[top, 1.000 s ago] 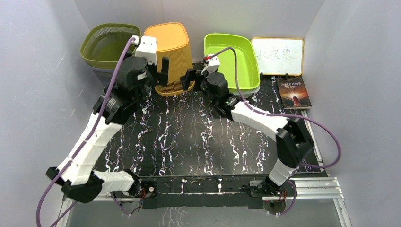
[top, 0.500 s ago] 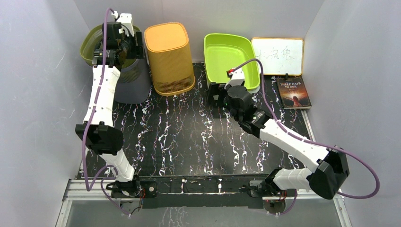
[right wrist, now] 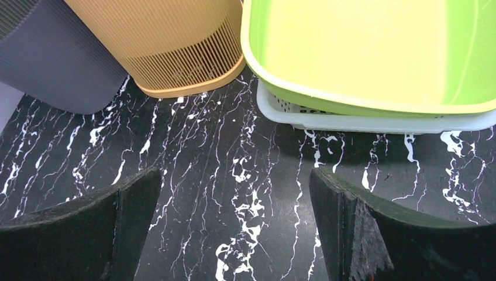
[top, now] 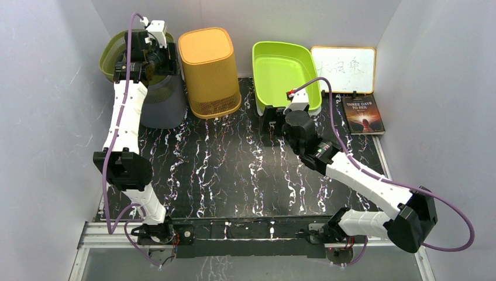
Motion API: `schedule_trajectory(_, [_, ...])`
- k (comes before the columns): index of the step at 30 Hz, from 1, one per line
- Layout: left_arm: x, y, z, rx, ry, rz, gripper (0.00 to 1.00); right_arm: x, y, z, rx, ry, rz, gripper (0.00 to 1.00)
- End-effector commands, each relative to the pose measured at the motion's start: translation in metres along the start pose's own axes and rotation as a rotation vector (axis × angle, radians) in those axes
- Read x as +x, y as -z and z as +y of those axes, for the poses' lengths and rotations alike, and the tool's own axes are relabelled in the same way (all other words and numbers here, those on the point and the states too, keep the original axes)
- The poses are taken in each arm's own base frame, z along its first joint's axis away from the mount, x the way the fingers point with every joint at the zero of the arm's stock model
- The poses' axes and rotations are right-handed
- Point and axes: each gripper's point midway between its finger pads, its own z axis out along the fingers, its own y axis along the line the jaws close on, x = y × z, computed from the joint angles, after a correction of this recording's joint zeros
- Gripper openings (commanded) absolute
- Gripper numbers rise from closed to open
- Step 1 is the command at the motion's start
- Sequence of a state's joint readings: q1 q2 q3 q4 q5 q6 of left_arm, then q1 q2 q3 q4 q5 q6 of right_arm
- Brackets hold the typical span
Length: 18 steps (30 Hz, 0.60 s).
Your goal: Turn the large container upside down
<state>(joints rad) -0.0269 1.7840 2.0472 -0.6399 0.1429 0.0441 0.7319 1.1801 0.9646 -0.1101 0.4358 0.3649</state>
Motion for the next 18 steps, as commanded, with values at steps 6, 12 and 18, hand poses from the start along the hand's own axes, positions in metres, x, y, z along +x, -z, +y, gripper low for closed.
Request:
schedule_trajectory(6, [0.013,0.027,0.024,-0.125,-0.037,0.015,0.24,-0.004,-0.004,0.001,0.006,-0.014,-0.020,0.98])
schedule_trajectory(12, [0.018,0.028,0.026,-0.132,-0.038,0.026,0.17,0.004,-0.006,0.000,0.007,-0.006,0.001,0.98])
schedule_trajectory(18, [0.037,0.022,0.028,-0.146,-0.041,0.069,0.00,0.007,-0.005,-0.002,0.014,0.000,0.009,0.98])
